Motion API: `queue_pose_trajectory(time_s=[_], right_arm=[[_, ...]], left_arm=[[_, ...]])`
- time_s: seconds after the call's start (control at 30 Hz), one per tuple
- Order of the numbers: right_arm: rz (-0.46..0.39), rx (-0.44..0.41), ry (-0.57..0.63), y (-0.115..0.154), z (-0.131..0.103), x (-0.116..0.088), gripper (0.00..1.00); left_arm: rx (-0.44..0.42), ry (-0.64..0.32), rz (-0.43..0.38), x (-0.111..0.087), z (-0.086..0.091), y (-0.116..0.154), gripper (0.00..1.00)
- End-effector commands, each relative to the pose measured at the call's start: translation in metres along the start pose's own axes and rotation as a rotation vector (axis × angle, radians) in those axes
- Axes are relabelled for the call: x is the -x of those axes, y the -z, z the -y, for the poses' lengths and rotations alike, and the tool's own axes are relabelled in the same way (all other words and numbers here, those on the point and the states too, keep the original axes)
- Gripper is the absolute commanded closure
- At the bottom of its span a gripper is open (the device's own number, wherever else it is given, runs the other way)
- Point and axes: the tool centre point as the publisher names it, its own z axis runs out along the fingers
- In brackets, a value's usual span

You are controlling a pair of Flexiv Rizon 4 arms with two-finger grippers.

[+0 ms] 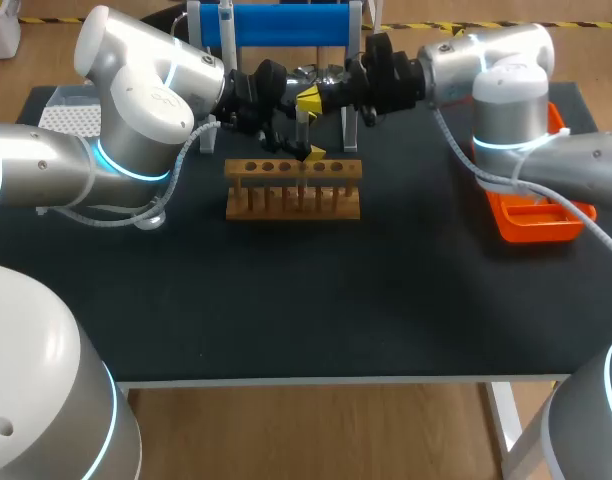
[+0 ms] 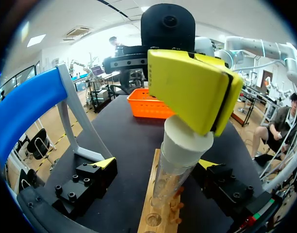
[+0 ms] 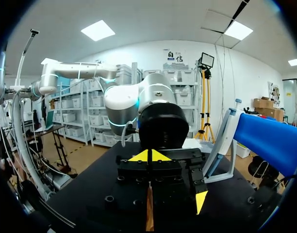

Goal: Invert the test tube, pick up the pipette, mount the tip to pipette, aspirate from beaker and dispense into the tube, eject the tip, return the pipette, and cap with the stopper.

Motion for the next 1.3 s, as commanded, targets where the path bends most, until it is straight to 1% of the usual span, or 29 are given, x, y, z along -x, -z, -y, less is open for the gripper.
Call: queue_pose_trajectory(time_s=[0.03,0.33,0.57,0.83,0.87,0.9,0.93,0.97,1.13,1.3], right_arm=[[-0.008,0.006,-0.006,-0.001,0.004,0.005,1.0],[-0.013,0.045,-0.06,-0.002,0.011,0.01,1.0],[-0.011,0.044,-0.069,-0.003,0.016,0.01,1.0],[0.019,0.095,-0.027,0.012,-0.007,0.01,1.0],[0.025,0.092,-0.019,0.016,-0.01,0.01,0.94],[0.036,0.088,-0.01,0.019,-0.013,0.009,0.67],[0.043,0.089,-0.005,0.023,-0.016,0.009,0.21],[0.051,0.077,0.007,0.028,-0.018,0.008,0.0],[0.096,0.025,0.052,0.051,-0.022,0.005,0.0],[0.139,-0.052,0.082,0.073,-0.012,0.003,0.0]], left_arm=[[0.003,0.001,-0.003,0.001,0.0,0.0,0.0],[0.003,0.001,-0.003,0.001,0.0,0.0,0.0],[0.003,0.001,-0.003,0.001,0.0,0.0,0.0],[0.003,0.001,-0.003,0.001,0.0,0.0,0.0],[0.003,0.001,-0.003,0.001,0.0,0.0,0.0],[0.003,0.001,-0.003,0.001,0.0,0.0,0.0],[0.003,0.001,-0.003,0.001,0.0,0.0,0.0],[0.003,0.001,-0.003,0.001,0.0,0.0,0.0],[0.003,0.001,-0.003,0.001,0.0,0.0,0.0],[0.003,0.001,-0.003,0.001,0.0,0.0,0.0]])
